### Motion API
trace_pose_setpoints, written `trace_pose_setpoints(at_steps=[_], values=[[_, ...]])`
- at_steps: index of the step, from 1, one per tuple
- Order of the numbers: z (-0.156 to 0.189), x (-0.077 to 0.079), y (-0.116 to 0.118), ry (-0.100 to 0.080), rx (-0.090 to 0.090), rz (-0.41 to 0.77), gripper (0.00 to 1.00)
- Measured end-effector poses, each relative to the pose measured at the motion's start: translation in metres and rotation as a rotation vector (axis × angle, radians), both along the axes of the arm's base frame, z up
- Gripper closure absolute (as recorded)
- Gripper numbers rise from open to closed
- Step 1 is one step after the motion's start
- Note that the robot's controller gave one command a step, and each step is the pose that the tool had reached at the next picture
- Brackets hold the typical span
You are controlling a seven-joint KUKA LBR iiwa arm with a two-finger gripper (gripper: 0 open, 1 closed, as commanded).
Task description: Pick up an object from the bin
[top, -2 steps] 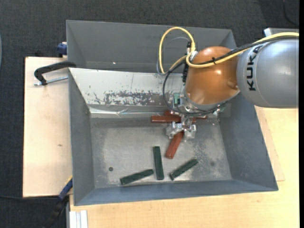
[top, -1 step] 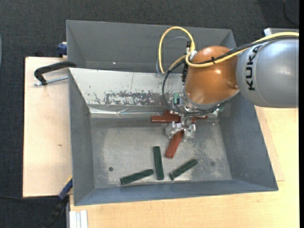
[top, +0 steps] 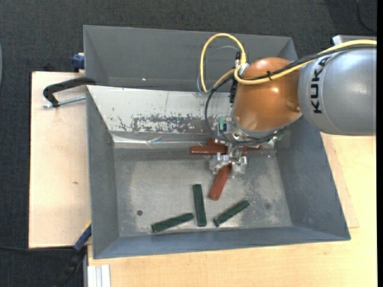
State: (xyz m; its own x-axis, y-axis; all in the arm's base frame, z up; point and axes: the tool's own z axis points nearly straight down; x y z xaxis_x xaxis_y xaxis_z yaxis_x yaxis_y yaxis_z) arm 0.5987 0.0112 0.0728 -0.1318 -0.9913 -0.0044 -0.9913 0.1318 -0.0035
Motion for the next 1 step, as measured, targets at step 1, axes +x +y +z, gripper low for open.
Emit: trace_pose_setpoints(at_steps=[1], values=[[0.0078, -0.0013, 0.0002, 0.006, 0.000, -0.001, 1.00]])
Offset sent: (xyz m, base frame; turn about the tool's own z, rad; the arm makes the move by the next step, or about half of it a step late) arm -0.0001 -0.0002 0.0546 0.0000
